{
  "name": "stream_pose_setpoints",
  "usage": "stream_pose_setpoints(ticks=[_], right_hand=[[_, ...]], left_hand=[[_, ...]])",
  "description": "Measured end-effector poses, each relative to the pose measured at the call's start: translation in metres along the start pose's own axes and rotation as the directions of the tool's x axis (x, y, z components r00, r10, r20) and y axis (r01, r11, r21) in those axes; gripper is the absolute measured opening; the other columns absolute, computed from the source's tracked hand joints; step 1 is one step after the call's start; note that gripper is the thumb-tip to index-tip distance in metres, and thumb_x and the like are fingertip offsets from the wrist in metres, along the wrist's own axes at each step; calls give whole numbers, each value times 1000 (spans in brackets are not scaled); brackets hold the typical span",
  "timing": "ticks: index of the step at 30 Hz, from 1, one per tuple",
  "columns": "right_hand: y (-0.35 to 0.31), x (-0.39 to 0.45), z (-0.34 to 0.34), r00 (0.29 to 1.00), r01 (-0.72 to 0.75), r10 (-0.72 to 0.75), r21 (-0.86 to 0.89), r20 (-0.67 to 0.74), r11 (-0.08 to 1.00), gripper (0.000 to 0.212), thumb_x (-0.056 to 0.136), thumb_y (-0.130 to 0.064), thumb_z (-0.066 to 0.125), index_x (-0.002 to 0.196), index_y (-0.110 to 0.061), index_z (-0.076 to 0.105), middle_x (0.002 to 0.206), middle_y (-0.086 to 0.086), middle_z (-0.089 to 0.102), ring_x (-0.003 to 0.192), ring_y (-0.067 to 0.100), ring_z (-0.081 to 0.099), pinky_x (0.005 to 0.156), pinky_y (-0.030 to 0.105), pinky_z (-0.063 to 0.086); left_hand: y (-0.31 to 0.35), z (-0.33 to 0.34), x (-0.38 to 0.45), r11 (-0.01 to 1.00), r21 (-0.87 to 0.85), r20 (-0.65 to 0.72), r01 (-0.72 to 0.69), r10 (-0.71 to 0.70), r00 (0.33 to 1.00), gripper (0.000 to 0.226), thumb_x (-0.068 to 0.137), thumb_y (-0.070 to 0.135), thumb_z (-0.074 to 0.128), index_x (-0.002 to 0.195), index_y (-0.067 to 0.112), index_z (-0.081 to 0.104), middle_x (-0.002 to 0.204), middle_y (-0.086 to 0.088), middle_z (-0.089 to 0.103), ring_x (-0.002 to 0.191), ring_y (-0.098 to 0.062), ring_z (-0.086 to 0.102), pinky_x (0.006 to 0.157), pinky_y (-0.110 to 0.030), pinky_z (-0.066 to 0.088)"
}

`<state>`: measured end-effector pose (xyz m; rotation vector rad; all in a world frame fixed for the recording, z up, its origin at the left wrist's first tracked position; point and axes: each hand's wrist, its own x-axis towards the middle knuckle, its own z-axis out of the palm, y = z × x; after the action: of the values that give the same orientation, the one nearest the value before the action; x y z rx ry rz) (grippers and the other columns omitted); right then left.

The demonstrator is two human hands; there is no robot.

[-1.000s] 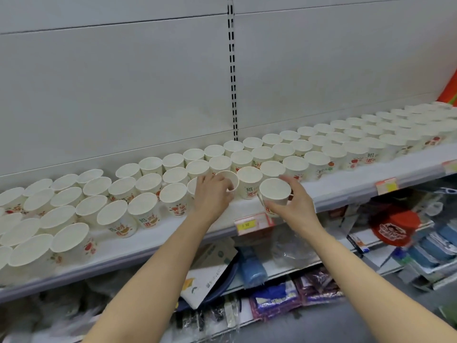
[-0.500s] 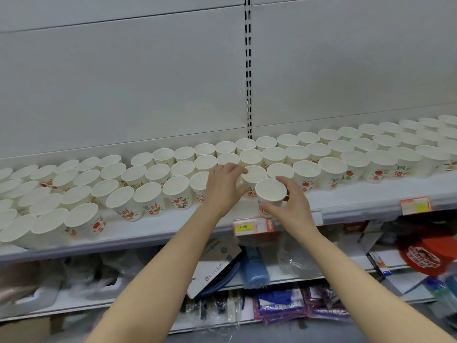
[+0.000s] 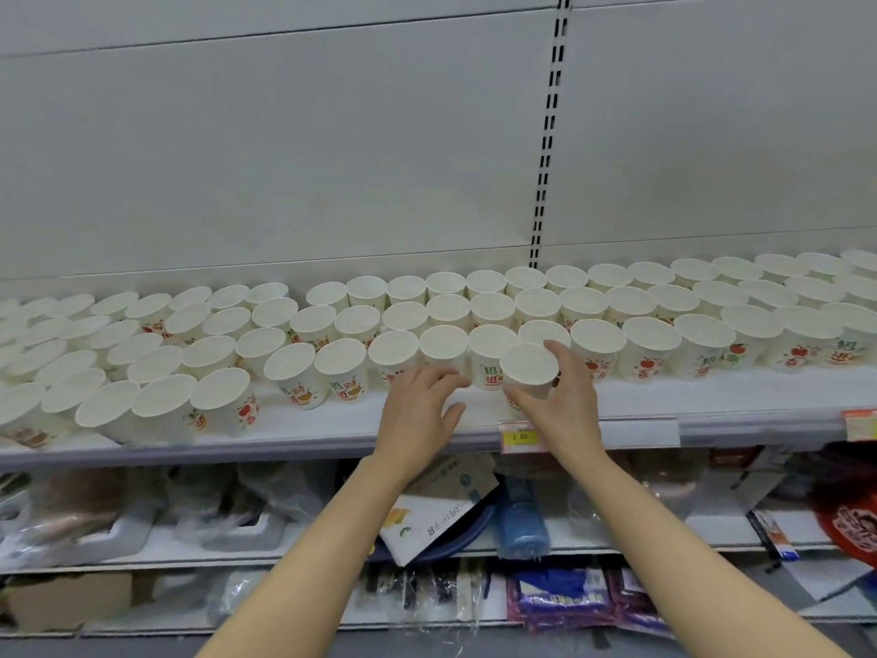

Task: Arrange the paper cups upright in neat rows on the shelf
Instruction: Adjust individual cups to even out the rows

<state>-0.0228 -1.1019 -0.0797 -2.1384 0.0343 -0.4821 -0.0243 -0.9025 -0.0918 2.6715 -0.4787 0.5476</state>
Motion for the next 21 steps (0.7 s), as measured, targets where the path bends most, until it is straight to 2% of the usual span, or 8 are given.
stream_pose_setpoints(ticks=[6,10,12,14,16,19,21], right_hand=[[0,-1,7,998,-53,44,-172,-54,984,77,74,-32,77,139,-13,39,138,7,39,128,22,37,96,30,37],[4,-10,15,996,-68,58,-166,-60,984,84,71,-29,81,140,-13,37,137,7,35,128,22,37,99,26,32],[0,-14,15,995,-48,27,-220,-97,974,88,69,-33,82,141,-12,37,138,7,36,130,24,35,105,33,33],[-10,-20,14,981,50,-104,-302,-166,952,83,71,-33,82,139,-8,41,136,11,42,126,27,37,106,40,35],[-23,-25,19,917,238,-336,-386,-212,891,65,76,-27,79,130,-4,52,125,14,54,116,30,47,100,42,38],[-51,-29,48,817,471,-561,-402,-137,785,35,84,-25,67,114,-7,66,106,8,65,98,28,54,89,36,40],[-70,-30,80,784,571,-619,-338,-45,748,25,85,-25,64,104,-9,70,98,5,67,93,25,55,84,33,41]], left_hand=[[-15,-8,-5,994,-80,52,-80,84,995,26,87,24,66,113,27,68,121,8,62,113,-17,54,95,-33,41],[-44,-25,-21,991,-98,37,-91,95,995,25,88,24,66,113,27,68,121,10,62,110,-16,54,92,-33,44],[-56,-37,-29,992,-106,13,-71,73,997,25,89,24,66,113,27,68,120,9,63,111,-16,55,91,-32,45],[-69,-49,-37,993,-110,-47,-47,43,998,24,88,23,69,112,26,69,115,8,65,107,-17,56,87,-32,47],[-86,-62,-43,997,-76,-160,-5,-8,987,22,85,19,73,106,22,72,105,5,67,98,-19,57,81,-30,45],[-125,-91,-47,989,0,-313,145,-138,940,21,79,15,77,99,18,73,97,1,68,91,-23,56,78,-33,44],[-152,-111,-47,966,67,-316,250,-217,924,24,78,18,79,101,18,73,99,-2,67,91,-26,55,78,-37,45]])
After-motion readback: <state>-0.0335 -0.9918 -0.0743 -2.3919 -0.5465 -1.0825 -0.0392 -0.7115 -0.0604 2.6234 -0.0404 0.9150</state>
